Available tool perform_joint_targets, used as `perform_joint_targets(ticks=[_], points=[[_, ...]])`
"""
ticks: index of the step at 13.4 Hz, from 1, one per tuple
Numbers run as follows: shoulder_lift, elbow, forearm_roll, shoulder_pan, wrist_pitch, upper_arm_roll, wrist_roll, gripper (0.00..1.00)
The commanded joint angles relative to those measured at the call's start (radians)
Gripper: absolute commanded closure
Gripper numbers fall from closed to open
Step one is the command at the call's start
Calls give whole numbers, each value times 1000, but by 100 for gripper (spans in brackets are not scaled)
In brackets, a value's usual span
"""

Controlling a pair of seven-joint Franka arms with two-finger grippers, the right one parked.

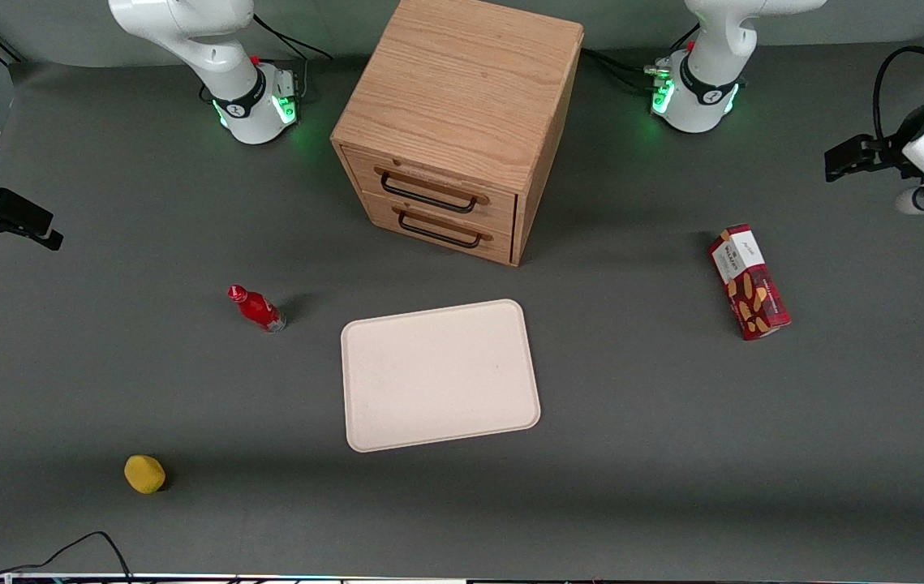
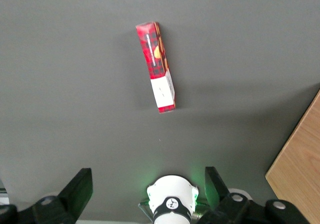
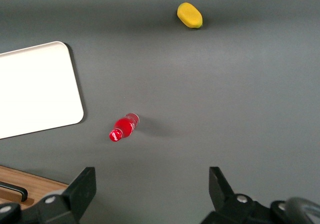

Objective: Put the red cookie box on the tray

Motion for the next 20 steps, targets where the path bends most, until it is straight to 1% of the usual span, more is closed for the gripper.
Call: perform_joint_targets(ticks=[1,3,5,10,11,12,15,17,18,19,20], points=[[2,-77,-12,-11,47,6,-14,0],[-7,-190,-12,-10,156,6,-52,0],[-16,-304,-17,-2,312,15,-54,0],[1,-517,-17,4,627,17,-77,0],[11,-559,-17,7,702,29,-77,0],[34,-589,-17,7,768,59,-76,0],[105,-643,-31,10,927,78,-79,0],[125,-700,-34,12,1055,84,-80,6],[154,-703,-53,13,1084,84,-82,6],[182,-703,-98,12,1109,84,-80,5],[191,-703,-110,10,1136,84,-80,5]])
